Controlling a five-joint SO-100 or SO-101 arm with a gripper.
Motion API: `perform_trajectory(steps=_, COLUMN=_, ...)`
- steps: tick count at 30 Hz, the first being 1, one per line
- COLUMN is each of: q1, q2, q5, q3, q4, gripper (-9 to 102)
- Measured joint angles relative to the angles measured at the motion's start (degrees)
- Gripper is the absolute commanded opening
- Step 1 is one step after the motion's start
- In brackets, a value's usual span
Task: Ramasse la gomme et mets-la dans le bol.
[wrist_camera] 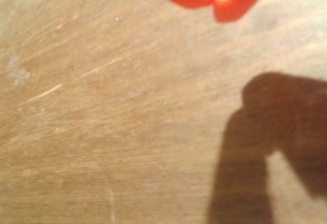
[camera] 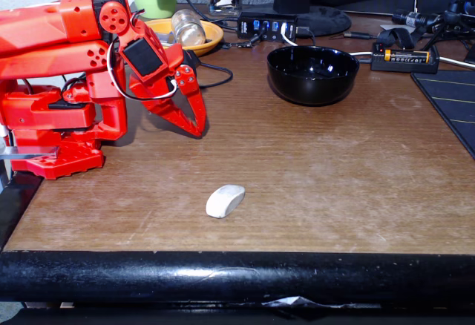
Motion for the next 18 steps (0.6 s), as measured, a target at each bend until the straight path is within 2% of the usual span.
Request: perform_trajectory(steps=18, q1=0.0, q2=0.0, q5=-0.7, q3=0.0, q4=0.0, gripper=-6)
